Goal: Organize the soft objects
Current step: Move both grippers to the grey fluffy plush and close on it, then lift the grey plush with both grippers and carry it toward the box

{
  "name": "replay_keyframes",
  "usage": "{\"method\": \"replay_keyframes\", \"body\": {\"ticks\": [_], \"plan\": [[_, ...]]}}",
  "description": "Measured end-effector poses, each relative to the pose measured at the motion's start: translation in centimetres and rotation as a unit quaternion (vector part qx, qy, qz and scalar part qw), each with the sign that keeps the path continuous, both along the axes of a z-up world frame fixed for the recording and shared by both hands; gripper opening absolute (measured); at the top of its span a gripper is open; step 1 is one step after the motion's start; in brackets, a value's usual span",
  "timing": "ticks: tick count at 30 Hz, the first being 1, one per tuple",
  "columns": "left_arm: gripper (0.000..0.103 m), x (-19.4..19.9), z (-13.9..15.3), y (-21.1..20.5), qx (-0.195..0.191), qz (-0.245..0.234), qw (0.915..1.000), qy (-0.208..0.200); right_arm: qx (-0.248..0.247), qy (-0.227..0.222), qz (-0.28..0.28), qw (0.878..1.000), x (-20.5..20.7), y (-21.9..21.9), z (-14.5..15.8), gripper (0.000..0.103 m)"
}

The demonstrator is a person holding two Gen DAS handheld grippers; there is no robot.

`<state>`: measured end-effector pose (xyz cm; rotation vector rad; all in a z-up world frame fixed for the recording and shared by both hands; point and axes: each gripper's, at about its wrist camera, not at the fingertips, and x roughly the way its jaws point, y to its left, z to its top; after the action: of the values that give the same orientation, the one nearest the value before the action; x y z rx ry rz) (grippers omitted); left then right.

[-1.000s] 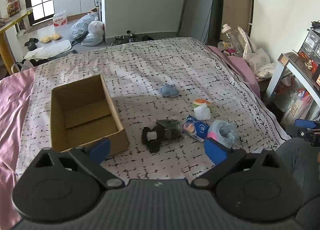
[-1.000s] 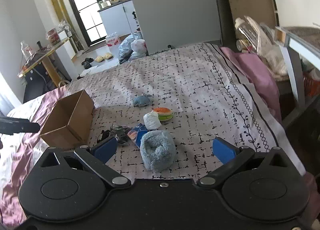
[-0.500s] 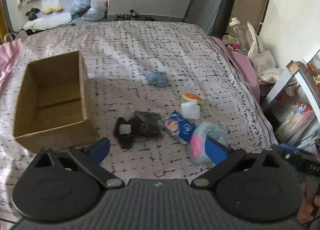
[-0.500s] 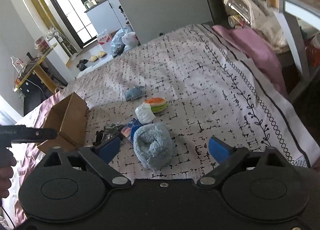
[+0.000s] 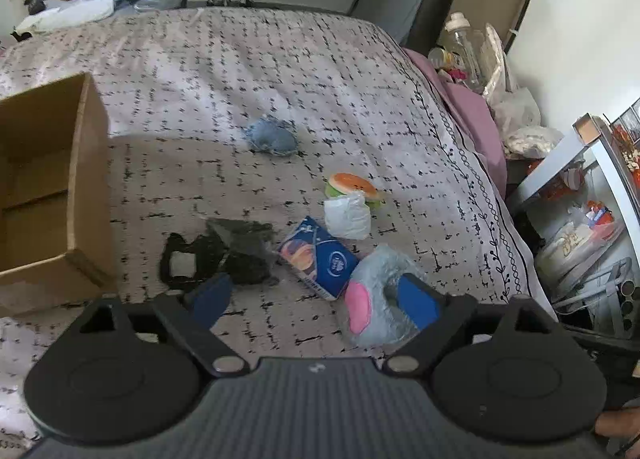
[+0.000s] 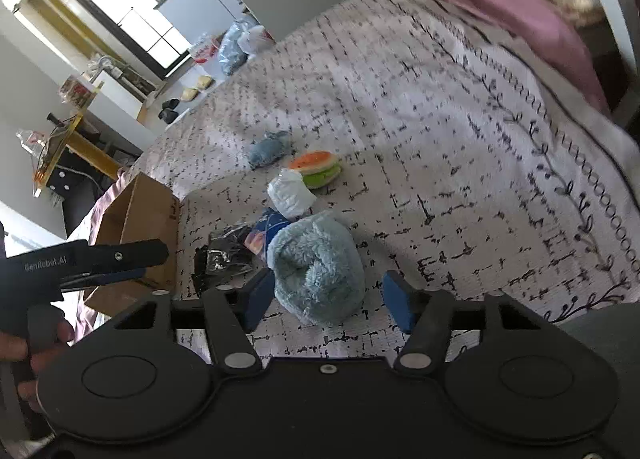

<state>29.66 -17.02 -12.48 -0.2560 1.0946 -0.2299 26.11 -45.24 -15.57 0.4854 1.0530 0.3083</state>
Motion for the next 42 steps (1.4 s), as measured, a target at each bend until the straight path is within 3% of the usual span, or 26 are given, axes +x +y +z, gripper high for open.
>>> {"method": "replay_keyframes", "body": {"ticks": [3,7,13,17,18,20,23,31,42], "plan": [[0.080,0.4,-0.9,-0.9,-0.010,-0.019,0.9998,0.004,0.017,0.026,-0.014,0.999,0.7,-0.3,-1.1,0.056],[0.062,1.2,-2.5,-2.4,-0.034,-0.045,0.9982,0.019,0.038,0.041,-0.012,0.998,1.6,-0.3,-2.4,0.055],[0.051,2.9,-4.9,-4.2,-0.045,-0.060,0.9962,0.045,0.057,0.053,-0.009,0.997,2.8,-0.1,-3.8,0.038],[0.045,4.7,-6.9,-4.5,-0.057,-0.082,0.9914,0.085,0.066,0.061,-0.007,0.996,3.7,0.2,-4.8,0.037],[0.037,5.2,-7.4,-4.6,-0.057,-0.095,0.9895,0.093,0.061,0.065,-0.005,0.996,3.8,0.4,-5.1,0.037],[0.037,5.4,-8.0,-4.6,-0.052,-0.088,0.9902,0.096,0.059,0.068,-0.001,0.996,4.1,0.7,-5.6,0.034],[0.025,5.0,-8.3,-5.1,-0.058,-0.097,0.9885,0.101,0.063,0.071,-0.004,0.995,4.1,0.9,-6.1,0.028],[0.020,3.6,-7.5,-5.2,-0.053,-0.075,0.9925,0.081,0.046,0.057,0.002,0.997,3.5,1.4,-4.9,0.022],[0.020,0.1,-2.4,-2.8,-0.051,-0.047,0.9973,0.023,0.050,-0.002,0.036,0.998,1.7,3.3,-0.3,0.022]]}}
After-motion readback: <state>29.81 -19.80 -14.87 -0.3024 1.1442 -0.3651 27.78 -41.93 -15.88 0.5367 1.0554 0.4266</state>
